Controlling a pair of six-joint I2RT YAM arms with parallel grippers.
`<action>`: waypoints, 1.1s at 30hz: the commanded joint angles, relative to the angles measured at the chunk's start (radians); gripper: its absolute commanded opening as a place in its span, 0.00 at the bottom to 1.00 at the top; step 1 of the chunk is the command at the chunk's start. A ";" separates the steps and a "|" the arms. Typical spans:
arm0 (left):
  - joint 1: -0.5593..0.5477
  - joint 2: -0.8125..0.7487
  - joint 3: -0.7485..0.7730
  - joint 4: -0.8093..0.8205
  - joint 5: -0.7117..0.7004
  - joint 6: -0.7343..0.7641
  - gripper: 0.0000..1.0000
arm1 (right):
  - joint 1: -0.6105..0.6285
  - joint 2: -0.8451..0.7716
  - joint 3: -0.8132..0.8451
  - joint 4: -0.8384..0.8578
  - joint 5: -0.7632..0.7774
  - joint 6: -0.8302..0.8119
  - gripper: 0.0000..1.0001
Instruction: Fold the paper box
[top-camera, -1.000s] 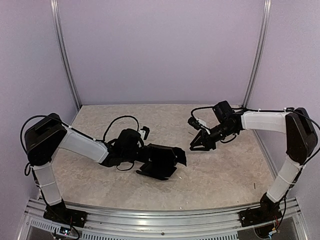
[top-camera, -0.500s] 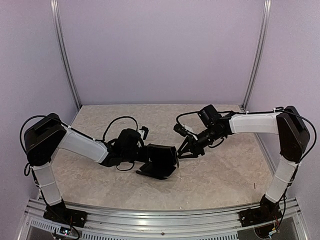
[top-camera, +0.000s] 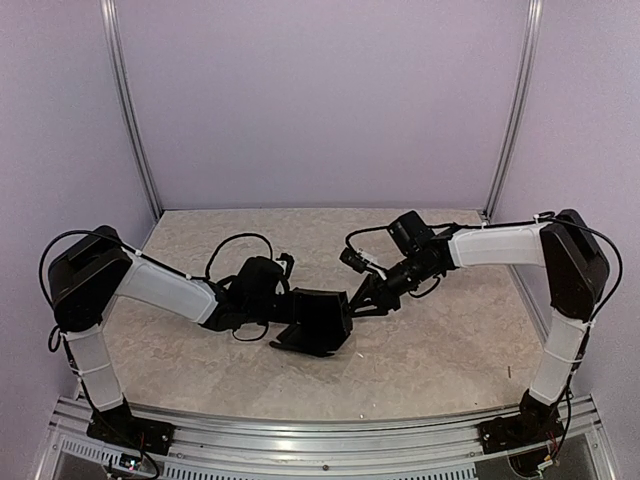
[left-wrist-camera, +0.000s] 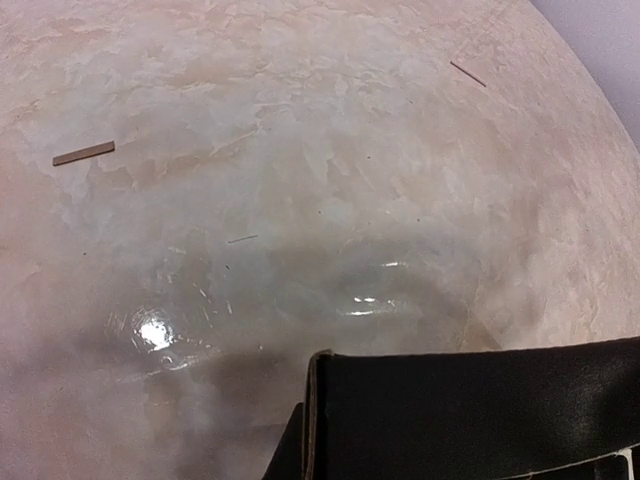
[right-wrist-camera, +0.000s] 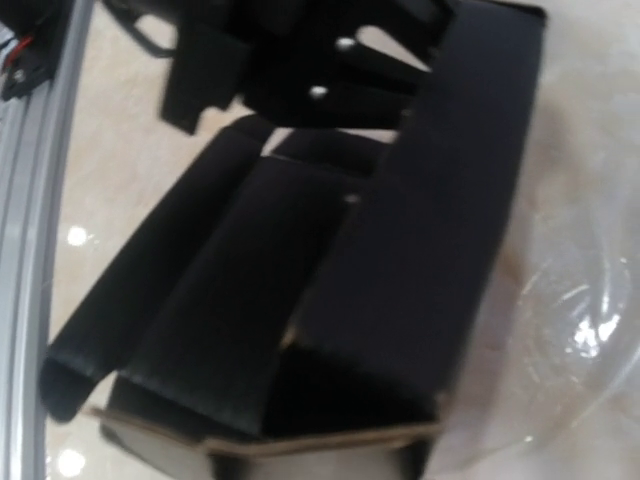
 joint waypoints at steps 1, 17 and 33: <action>-0.026 -0.027 0.059 -0.015 -0.004 -0.030 0.05 | 0.025 0.035 0.029 0.048 0.058 0.061 0.38; -0.057 0.001 0.140 -0.136 -0.087 -0.108 0.07 | 0.044 0.036 0.060 0.091 0.196 0.190 0.39; -0.086 -0.004 0.168 -0.184 -0.158 -0.171 0.11 | 0.052 0.025 0.078 0.084 0.474 0.276 0.31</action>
